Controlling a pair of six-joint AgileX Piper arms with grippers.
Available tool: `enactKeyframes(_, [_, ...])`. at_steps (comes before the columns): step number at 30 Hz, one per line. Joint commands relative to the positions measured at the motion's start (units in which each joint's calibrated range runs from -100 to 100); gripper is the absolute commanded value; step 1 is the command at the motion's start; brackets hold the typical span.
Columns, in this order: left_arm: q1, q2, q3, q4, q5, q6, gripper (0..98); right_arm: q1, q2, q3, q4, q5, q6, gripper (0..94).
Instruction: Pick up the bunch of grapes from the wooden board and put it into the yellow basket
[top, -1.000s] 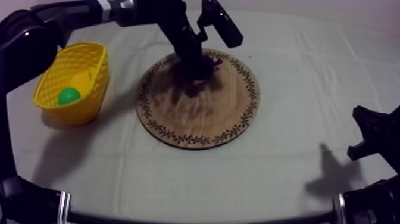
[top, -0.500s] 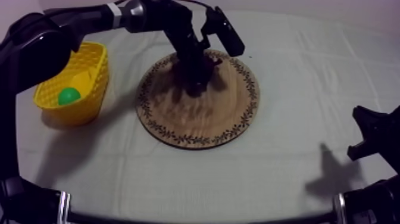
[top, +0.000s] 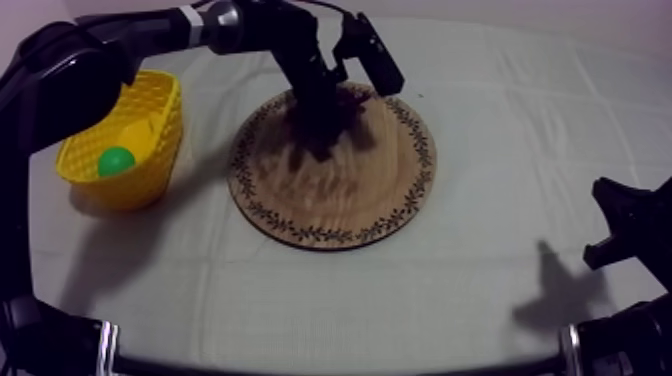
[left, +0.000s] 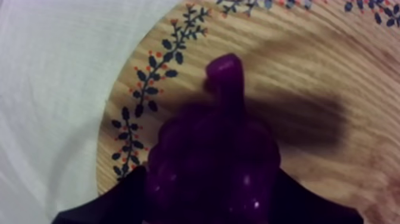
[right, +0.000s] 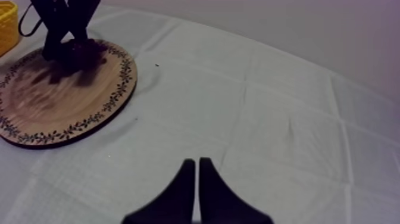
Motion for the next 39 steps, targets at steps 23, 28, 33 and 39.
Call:
enactKeyframes(23, [-4.2,-26.0,18.0,1.14,6.7,1.2,48.9,0.0,0.0,0.0,0.0,0.0,0.0,0.4])
enactKeyframes(28, [-6.6,-36.4,29.2,0.94,7.8,1.0,51.0,0.0,0.0,0.0,0.0,0.0,0.0,0.4])
enactKeyframes(33, [-9.8,-45.5,35.4,0.54,9.5,1.5,51.2,0.0,0.0,0.0,0.0,0.0,0.0,0.4])
enactKeyframes(39, [-13.4,-51.7,36.0,-1.53,12.1,5.9,53.5,0.0,0.0,0.0,0.0,0.0,0.0,0.4])
